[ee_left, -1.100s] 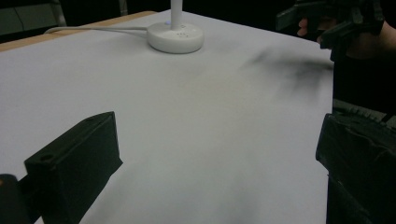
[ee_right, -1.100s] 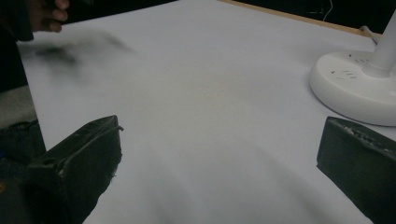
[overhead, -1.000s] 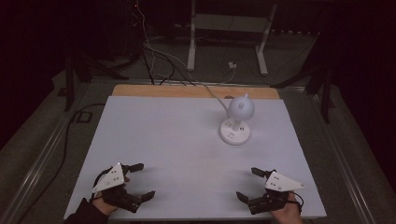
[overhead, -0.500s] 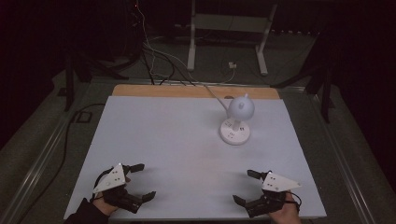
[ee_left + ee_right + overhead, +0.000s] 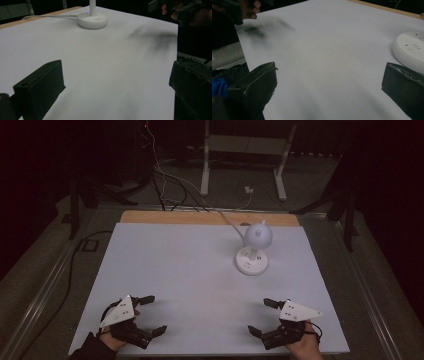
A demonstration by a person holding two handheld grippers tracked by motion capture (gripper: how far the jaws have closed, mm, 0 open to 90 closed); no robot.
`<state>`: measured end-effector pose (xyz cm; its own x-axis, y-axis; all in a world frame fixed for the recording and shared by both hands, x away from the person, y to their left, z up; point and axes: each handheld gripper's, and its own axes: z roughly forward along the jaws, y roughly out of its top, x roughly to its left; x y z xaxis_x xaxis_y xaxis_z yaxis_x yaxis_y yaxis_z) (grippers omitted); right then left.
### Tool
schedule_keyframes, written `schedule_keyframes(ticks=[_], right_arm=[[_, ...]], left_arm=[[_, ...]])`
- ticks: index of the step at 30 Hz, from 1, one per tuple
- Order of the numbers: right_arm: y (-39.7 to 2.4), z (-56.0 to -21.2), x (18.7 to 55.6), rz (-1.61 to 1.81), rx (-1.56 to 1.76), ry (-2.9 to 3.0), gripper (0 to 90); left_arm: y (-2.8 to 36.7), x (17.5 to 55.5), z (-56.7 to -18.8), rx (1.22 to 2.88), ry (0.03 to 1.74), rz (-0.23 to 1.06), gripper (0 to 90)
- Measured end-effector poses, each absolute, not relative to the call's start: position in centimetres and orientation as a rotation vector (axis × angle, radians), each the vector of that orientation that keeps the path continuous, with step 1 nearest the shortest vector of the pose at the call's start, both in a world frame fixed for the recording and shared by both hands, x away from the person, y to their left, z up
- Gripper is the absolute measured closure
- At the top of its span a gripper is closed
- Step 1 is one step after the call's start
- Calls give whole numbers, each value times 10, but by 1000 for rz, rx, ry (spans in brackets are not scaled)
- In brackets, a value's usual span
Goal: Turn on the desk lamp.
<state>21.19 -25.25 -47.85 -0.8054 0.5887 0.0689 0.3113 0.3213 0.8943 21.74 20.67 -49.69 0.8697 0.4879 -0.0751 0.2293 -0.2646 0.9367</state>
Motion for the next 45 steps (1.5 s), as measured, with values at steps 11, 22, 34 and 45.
schedule_keyframes(ticks=[11,22,34,45], right_arm=[[-254,-469,221,1475,836,2292,0],[-254,-461,232,1476,853,2261,0],[-255,-453,244,1456,886,2209,0],[-251,-450,259,1394,941,2166,0]], left_arm=[[207,217,-496,1855,532,273,4],[206,216,-496,1854,527,273,3],[206,216,-496,1852,525,273,3],[206,216,-496,1853,525,271,3]])
